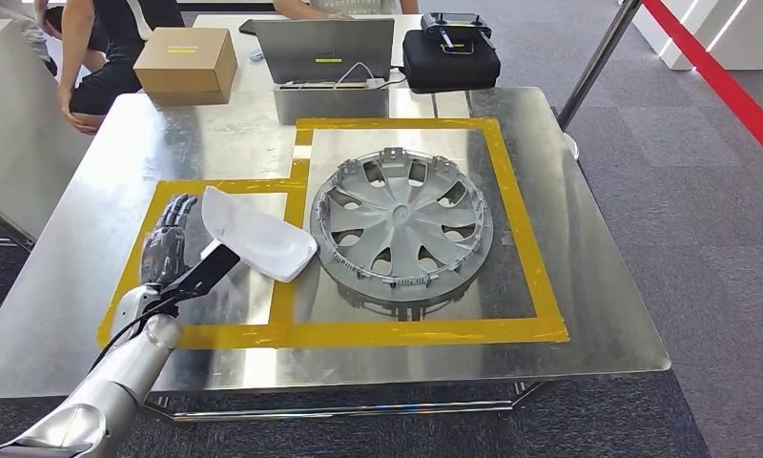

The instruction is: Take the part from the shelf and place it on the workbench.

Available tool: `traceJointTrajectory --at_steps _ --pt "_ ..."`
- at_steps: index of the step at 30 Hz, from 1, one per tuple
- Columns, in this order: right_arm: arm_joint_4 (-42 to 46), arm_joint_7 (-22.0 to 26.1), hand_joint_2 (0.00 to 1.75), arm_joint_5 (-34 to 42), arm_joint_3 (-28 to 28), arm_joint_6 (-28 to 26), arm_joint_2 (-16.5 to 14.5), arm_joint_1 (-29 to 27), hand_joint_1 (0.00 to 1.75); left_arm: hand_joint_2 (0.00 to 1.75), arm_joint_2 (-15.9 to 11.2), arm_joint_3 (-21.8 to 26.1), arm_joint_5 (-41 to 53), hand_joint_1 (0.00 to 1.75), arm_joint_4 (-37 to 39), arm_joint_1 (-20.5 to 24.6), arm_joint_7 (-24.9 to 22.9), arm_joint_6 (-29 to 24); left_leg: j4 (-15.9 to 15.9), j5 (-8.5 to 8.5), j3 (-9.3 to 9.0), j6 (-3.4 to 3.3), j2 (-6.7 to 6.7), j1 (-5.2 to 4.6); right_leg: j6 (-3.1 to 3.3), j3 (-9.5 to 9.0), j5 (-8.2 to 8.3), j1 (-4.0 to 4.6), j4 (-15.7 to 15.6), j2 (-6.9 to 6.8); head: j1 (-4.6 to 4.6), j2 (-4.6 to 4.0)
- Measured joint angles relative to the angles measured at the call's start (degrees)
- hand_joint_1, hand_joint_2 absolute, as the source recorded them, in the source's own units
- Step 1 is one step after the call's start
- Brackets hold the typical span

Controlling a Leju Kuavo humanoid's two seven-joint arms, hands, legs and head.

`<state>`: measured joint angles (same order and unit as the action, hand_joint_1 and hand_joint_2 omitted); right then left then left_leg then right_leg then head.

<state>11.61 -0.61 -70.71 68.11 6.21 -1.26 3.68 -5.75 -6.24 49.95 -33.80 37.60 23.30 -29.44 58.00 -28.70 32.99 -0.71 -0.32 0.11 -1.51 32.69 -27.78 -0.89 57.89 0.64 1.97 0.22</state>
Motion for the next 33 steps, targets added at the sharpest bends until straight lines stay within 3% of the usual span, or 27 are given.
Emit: traceJointTrajectory --at_steps 6,10,15,20,28,33 --pt "0.0 0.22 0.0 0.03 0.31 0.0 0.03 -0.06 0.0 0.0 1.46 6.68 -14.21 0.0 -10.84 -5.38 4.43 9.89 -0.01 -0.05 0.09 0.06 0.02 0.0 -0.01 0.13 -0.02 0.0 0.0 0.06 0.02 0.0" --pt "0.0 0.22 0.0 0.16 0.73 -0.01 0.02 -0.13 0.0 0.0 2.34 9.34 -27.43 0.0 -20.49 -10.57 7.12 20.26 -0.03 -0.1 0.11 0.1 0.02 0.0 -0.02 0.17 -0.12 0.0 -0.01 0.06 0.02 0.0" --pt "0.0 0.38 0.0 0.26 1.37 -0.04 -0.03 -0.18 0.0 0.0 3.88 9.84 -42.39 0.0 -31.16 -16.12 12.02 32.37 -0.05 -0.16 0.13 0.1 0.01 0.0 -0.01 0.16 -0.18 0.0 -0.01 0.05 0.02 0.0" --pt "0.0 0.67 0.0 -0.36 1.4 0.15 0.03 -0.15 0.0 0.0 5.02 8.05 -54.36 0.0 -42.51 -21.15 13.79 42.28 -0.03 -0.2 0.12 0.09 -0.01 -0.04 -0.02 0.15 -0.18 -0.02 -0.04 0.04 0.02 0.0" --pt "0.0 0.33 0.0 -0.76 1.4 0.37 0.08 0.09 0.0 0.0 5.09 2.58 -57.92 0.0 -53.74 -25.15 13.6 45.15 0.06 -0.38 0.06 -0.23 -0.06 -0.45 -0.23 0.07 -0.15 -0.37 -0.09 0.03 0.03 0.0" --pt "0.0 0.07 0.0 -0.82 1.4 0.29 0.14 0.13 0.0 0.0 5.19 0.43 -57.9 0.0 -55.52 -25.71 13.38 45.29 -0.38 0.1 -0.25 -1.29 0.08 -0.64 -1.13 -0.09 -0.14 -0.7 -0.14 0.05 0.03 0.0"
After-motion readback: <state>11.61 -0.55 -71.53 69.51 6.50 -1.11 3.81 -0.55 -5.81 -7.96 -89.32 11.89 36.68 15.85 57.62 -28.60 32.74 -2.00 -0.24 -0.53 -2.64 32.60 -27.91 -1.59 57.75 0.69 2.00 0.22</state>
